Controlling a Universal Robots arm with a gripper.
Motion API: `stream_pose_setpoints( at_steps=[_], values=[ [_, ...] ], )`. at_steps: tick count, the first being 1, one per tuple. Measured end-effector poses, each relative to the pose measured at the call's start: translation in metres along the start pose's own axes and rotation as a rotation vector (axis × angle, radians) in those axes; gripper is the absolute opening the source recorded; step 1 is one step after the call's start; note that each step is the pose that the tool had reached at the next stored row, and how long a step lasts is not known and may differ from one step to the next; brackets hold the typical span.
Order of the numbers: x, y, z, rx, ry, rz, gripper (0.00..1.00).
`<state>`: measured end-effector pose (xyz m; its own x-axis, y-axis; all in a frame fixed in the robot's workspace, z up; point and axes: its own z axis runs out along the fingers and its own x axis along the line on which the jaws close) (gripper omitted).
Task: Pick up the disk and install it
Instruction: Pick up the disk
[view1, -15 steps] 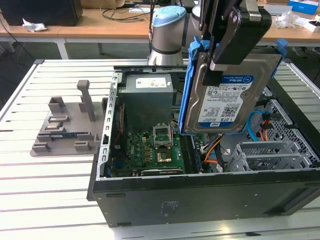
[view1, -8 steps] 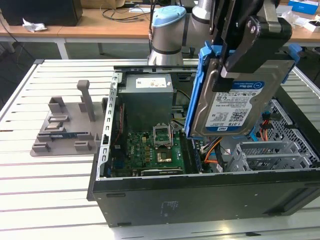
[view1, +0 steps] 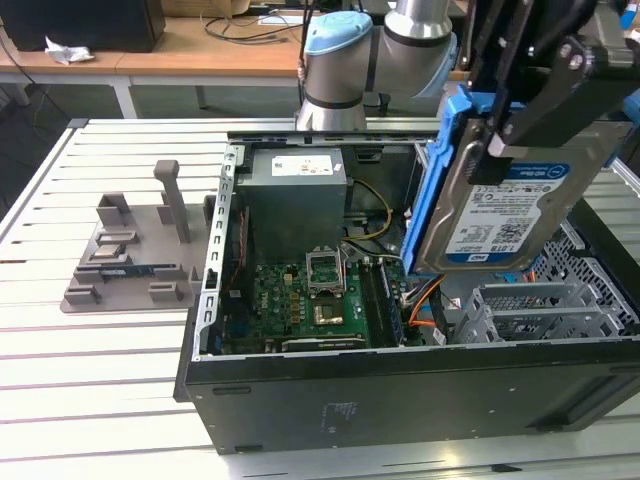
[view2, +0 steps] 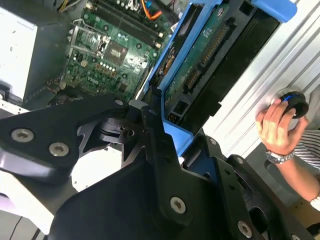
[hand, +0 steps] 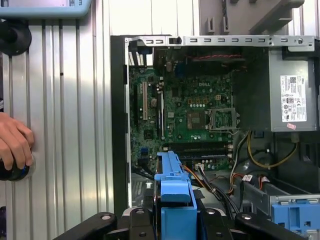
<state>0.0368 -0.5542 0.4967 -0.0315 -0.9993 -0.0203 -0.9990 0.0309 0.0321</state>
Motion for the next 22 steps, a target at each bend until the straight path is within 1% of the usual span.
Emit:
stream_pose_setpoints(
  at_steps=[2, 7, 9, 11, 12, 14, 15, 17, 18, 19, 22],
  values=[
    [-0.0005, -0.0091, -0.0002, -0.0001, 0.0001, 0.0, 0.37],
    [-0.003, -0.028, -0.0006, -0.0001, 0.0009, 0.0, 0.37],
    [-0.0041, -0.039, -0.0006, -0.0001, 0.001, 0.0, 0.37],
    [-0.0048, -0.0462, -0.0007, -0.0002, 0.0016, 0.0, 0.37],
    [-0.0052, -0.0532, -0.0002, -0.0003, 0.0022, 0.0, 0.37],
    [-0.0054, -0.0586, 0.0009, -0.0004, 0.0031, 0.0, 0.37],
    [-0.0056, -0.063, 0.0031, -0.0006, 0.0041, 0.0, 0.37],
    [-0.0056, -0.0659, 0.0063, -0.0007, 0.0049, 0.0, 0.37],
    [-0.0056, -0.0696, 0.0111, -0.0011, 0.0054, 0.0, 0.37],
    [-0.0057, -0.0724, 0.0132, -0.0013, 0.0057, 0.0, 0.37],
    [-0.0059, -0.0789, 0.0162, -0.0015, 0.0059, 0.0, 0.37]
  ],
)
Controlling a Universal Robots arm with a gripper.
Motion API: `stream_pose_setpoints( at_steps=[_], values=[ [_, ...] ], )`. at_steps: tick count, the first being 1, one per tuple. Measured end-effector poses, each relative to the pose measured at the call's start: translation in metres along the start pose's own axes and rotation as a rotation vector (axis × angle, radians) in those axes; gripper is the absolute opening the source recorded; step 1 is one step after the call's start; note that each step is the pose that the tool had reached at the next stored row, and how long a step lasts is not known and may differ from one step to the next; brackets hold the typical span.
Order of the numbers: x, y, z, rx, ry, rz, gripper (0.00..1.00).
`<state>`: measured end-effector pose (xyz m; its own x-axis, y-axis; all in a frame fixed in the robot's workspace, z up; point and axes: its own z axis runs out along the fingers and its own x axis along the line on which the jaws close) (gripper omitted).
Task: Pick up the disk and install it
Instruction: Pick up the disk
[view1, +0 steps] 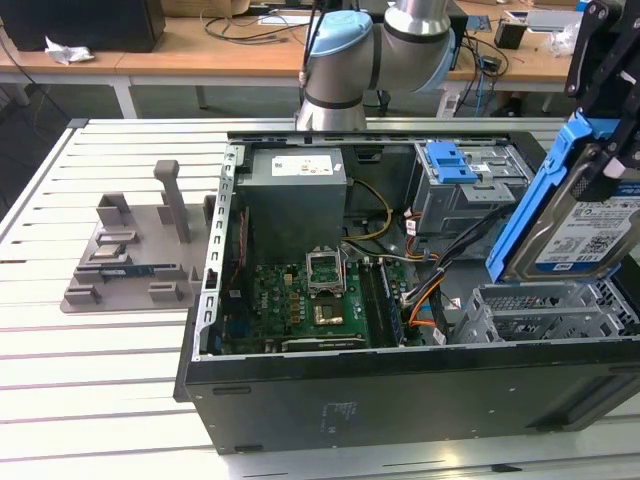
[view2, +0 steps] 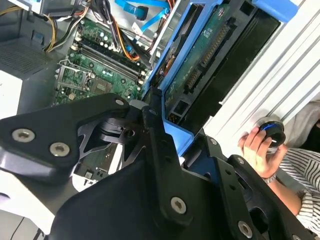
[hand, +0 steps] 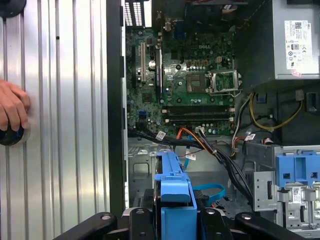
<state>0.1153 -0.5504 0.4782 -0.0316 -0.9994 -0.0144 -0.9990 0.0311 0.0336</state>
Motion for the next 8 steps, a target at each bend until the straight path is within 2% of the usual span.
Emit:
stream_pose_setpoints(
  at_steps=[8],
  values=[
    [0.0, -0.0016, 0.0007, 0.0, 0.0, 0.0, 0.37]
  ],
)
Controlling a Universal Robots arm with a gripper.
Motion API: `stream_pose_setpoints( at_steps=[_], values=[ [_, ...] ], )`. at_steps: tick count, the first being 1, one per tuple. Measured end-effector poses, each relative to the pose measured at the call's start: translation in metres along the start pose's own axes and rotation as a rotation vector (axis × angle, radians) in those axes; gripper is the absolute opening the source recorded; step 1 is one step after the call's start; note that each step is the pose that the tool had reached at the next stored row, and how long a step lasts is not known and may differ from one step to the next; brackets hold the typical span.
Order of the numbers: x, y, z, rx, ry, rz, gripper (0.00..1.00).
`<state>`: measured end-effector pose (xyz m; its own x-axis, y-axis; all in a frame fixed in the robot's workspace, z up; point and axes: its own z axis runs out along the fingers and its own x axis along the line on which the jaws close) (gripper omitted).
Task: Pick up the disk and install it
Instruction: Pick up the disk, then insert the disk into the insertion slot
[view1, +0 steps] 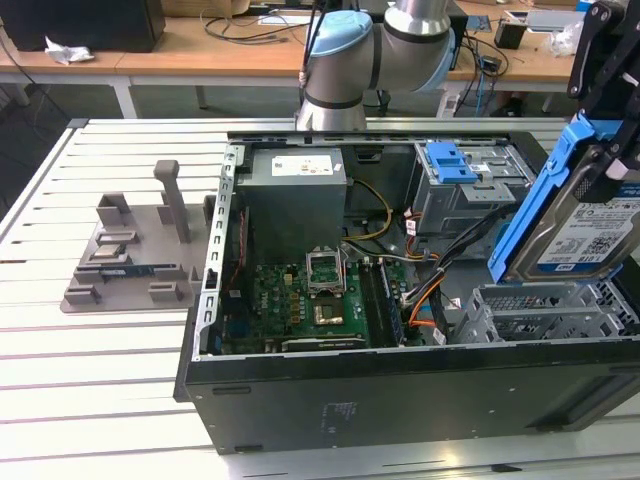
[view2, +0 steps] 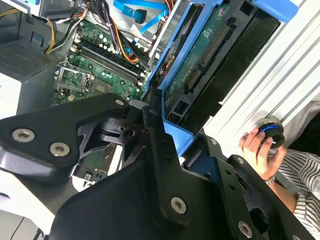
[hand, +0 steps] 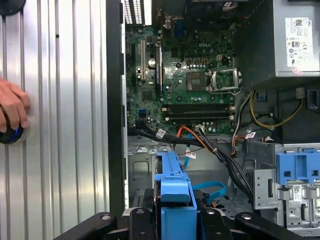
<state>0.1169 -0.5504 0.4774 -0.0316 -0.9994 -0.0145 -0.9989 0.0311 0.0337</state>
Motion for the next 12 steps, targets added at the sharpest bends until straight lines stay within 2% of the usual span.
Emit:
stream_pose_setpoints(
  at_steps=[12],
  values=[
    [0.0, -0.0002, 0.0, 0.0, -0.0001, 0.0, 0.37]
  ],
)
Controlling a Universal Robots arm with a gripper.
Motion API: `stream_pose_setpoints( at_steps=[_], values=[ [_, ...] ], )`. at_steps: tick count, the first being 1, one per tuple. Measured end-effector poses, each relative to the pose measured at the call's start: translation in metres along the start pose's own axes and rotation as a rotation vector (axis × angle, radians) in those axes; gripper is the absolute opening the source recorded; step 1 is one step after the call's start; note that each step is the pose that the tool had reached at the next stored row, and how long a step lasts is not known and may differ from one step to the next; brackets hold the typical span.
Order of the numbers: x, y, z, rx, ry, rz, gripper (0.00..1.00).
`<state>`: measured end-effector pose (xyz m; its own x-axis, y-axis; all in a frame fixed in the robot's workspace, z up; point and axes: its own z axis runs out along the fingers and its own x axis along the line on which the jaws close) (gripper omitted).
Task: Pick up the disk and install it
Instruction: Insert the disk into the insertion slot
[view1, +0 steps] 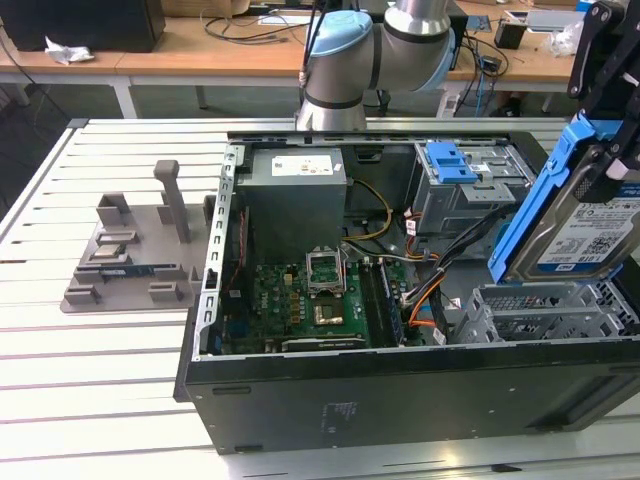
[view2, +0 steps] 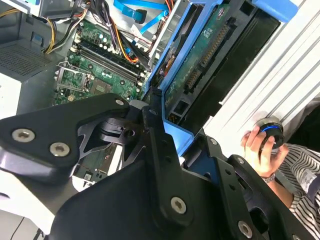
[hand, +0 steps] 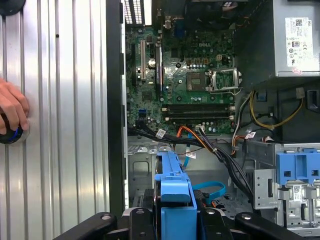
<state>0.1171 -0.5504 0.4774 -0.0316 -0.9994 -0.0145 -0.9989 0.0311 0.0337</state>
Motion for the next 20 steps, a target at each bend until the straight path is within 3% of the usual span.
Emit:
stream_pose_setpoints(
  at_steps=[7, 11, 14, 15, 20],
  values=[
    [0.0, -0.0023, 0.0055, -0.0004, 0.0001, 0.0, 0.37],
    [-0.001, -0.008, 0.0307, -0.003, 0.0003, -0.001, 0.37],
    [-0.0008, -0.0085, 0.0399, -0.0031, 0.0003, -0.001, 0.37],
    [-0.0007, -0.009, 0.0479, -0.0034, 0.0002, -0.001, 0.37],
    [-0.0006, -0.0097, 0.057, -0.004, 0.0003, -0.001, 0.37]
  ],
)
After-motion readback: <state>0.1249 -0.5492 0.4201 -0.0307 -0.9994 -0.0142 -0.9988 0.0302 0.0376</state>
